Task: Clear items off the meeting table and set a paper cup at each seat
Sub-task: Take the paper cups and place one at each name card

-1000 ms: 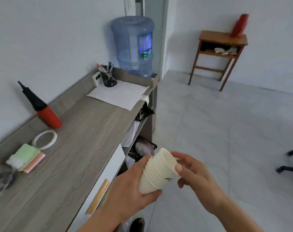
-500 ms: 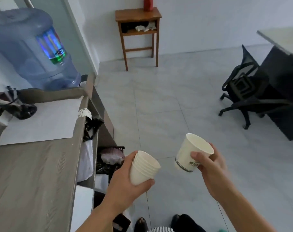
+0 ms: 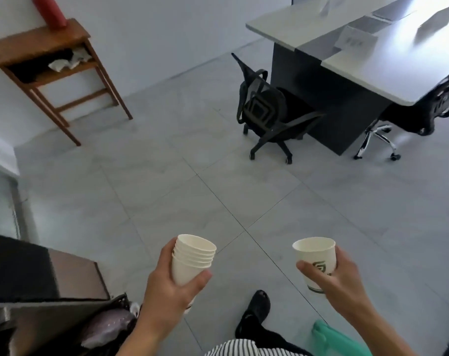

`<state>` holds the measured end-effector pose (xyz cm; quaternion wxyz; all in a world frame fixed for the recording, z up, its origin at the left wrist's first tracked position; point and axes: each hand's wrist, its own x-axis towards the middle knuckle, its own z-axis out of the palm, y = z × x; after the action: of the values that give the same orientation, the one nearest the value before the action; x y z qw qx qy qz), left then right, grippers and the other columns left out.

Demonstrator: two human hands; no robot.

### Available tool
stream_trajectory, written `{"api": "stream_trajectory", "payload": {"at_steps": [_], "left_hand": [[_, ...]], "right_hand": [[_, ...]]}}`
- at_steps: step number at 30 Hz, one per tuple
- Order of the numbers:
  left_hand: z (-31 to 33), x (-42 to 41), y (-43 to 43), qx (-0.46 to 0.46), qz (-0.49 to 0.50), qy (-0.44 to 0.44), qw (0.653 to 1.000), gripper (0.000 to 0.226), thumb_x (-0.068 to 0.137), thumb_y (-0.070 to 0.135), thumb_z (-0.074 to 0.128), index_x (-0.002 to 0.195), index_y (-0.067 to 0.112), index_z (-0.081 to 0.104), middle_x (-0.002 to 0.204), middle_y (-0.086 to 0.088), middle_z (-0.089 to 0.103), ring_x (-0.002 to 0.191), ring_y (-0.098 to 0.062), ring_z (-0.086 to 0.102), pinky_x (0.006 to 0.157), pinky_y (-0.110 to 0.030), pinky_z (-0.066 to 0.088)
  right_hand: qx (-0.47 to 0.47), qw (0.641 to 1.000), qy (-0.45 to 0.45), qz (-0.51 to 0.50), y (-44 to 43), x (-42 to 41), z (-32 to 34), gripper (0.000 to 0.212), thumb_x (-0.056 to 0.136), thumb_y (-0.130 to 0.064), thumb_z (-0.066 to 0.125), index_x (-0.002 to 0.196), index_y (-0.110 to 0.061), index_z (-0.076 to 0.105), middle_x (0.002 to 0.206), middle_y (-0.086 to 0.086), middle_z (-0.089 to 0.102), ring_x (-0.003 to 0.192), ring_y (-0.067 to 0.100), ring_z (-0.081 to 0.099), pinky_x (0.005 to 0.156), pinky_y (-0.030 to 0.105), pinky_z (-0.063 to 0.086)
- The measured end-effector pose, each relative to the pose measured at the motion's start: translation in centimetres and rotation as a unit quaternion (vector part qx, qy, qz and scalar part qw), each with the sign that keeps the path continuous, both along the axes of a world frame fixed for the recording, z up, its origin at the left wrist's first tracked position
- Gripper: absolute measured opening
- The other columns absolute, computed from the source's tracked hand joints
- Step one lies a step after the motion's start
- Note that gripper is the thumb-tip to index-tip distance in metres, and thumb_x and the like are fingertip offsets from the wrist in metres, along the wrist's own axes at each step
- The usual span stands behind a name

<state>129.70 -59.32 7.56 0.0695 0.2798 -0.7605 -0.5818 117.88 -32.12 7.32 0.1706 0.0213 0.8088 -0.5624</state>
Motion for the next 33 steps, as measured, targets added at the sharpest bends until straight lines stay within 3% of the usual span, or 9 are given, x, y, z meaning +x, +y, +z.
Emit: {"api": "stream_trajectory", "payload": {"at_steps": [6,11,13,16,20,24,28,33], "left_hand": [[0.6,-13.5,1.7,0.005,-0.044,0.018,0.999,0.068,0.058,0.039,0.082,0.118,0.042,0.049,0.1,0.023,0.065,0.085,-0.004,0.065,0.059,-0.013,0.053],[0.6,-23.2,1.9,0.003,-0.074,0.017,0.997,0.072,0.058,0.046,0.088,0.119,0.043,0.049,0.101,0.023,0.065,0.085,-0.006,0.066,0.062,-0.022,0.055],[0.2,-27.5,1.3,0.008,-0.081,0.013,0.997,0.071,0.055,0.049,0.088,0.115,0.048,0.05,0.099,0.021,0.066,0.082,-0.008,0.067,0.059,-0.024,0.055],[-0.6,-35.2,0.1,0.003,-0.097,0.018,0.995,0.071,0.048,0.055,0.079,0.113,0.047,0.051,0.1,0.02,0.066,0.082,-0.008,0.067,0.064,-0.027,0.055],[-0.5,-45.7,-0.5,0.001,-0.134,0.039,0.99,0.07,0.05,0.056,0.078,0.114,0.043,0.053,0.1,0.016,0.066,0.084,-0.013,0.067,0.068,-0.032,0.056],[1.0,-57.7,0.5,-0.003,-0.192,0.061,0.979,0.067,0.051,0.054,0.079,0.111,0.041,0.053,0.097,0.017,0.066,0.082,-0.011,0.066,0.064,-0.027,0.054],[2.0,-67.2,3.4,0.002,-0.281,0.067,0.957,0.068,0.063,0.038,0.087,0.121,0.039,0.05,0.105,0.019,0.063,0.091,-0.007,0.063,0.066,-0.02,0.055],[1.6,-76.5,8.3,0.02,-0.324,0.058,0.944,0.076,0.053,0.052,0.077,0.122,0.042,0.048,0.106,0.022,0.063,0.092,-0.002,0.063,0.067,-0.021,0.054]], "right_hand": [[-0.009,0.999,0.041,0.005,-0.7,-11.6,1.8,0.038,0.065,-0.026,0.084,0.091,-0.029,0.057,0.08,0.007,0.064,0.061,-0.002,0.061,0.046,0.016,0.051],[-0.024,0.997,0.059,-0.037,0.6,-20.0,2.5,0.043,0.058,-0.034,0.079,0.095,-0.022,0.061,0.079,0.01,0.065,0.061,0.001,0.06,0.047,0.018,0.052],[-0.018,0.996,0.055,-0.062,1.5,-23.2,1.9,0.053,0.052,-0.045,0.079,0.095,-0.019,0.062,0.078,0.011,0.065,0.06,0.002,0.059,0.047,0.018,0.052],[0.001,0.992,0.054,-0.114,2.7,-28.5,0.9,0.058,0.048,-0.053,0.075,0.094,-0.021,0.063,0.072,0.003,0.066,0.058,0.004,0.059,0.046,0.017,0.051],[0.018,0.985,0.062,-0.158,3.6,-35.0,0.5,0.056,0.049,-0.057,0.074,0.094,-0.026,0.063,0.079,-0.005,0.069,0.061,0.007,0.062,0.051,0.019,0.051],[0.018,0.974,0.087,-0.208,3.4,-42.2,2.7,0.056,0.047,-0.058,0.073,0.094,-0.029,0.061,0.082,-0.01,0.068,0.064,0.007,0.063,0.052,0.018,0.053],[0.009,0.959,0.089,-0.27,4.9,-47.6,3.2,0.06,0.046,-0.059,0.074,0.095,-0.027,0.061,0.083,-0.007,0.069,0.06,0.004,0.061,0.052,0.014,0.05],[0.006,0.945,0.06,-0.322,9.1,-53.6,1.6,0.06,0.047,-0.061,0.072,0.095,-0.026,0.063,0.083,-0.004,0.069,0.063,0.004,0.061,0.055,0.017,0.051]]}}
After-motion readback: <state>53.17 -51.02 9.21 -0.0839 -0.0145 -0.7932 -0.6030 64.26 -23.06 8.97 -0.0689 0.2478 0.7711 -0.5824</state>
